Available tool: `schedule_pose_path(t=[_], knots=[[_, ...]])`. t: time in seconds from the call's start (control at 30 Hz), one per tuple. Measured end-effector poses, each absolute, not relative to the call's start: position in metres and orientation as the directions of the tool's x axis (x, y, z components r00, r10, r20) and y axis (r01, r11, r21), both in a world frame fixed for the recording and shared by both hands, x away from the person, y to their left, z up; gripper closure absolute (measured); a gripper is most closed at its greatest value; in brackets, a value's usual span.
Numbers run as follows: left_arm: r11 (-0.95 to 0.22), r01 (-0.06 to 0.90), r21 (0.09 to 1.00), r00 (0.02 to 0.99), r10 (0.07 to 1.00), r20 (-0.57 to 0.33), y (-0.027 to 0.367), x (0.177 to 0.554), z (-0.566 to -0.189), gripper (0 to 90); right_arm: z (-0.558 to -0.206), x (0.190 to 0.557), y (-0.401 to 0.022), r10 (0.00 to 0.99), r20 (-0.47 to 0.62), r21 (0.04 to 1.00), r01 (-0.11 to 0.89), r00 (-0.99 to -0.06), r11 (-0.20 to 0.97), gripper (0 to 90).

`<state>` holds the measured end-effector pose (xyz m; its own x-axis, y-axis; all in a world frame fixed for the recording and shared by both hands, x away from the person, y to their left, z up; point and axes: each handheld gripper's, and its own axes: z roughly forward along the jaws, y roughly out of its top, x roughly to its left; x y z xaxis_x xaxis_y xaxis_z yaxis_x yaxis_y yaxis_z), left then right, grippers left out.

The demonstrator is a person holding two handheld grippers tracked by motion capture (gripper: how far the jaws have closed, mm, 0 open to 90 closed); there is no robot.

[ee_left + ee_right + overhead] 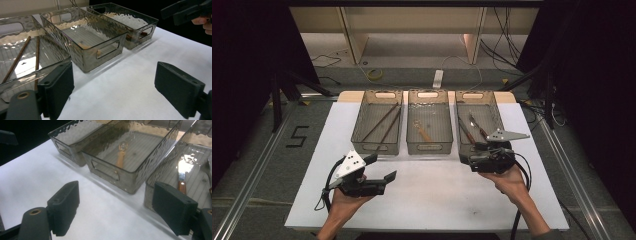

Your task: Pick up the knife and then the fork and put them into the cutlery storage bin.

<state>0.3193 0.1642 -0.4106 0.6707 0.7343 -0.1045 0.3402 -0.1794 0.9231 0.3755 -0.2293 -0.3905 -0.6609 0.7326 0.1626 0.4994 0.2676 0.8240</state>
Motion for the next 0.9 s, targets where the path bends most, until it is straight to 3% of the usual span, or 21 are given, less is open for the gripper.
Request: schedule_pose_path(t=[0.9], knots=[[-0.162,0.362,0.918,0.691,0.707,-0.148,0.167,0.319,-0.412,15.4,-0.422,0.323,-0.24,0.713,0.183,0.891,0.421,-0.677,0.171,19.4]])
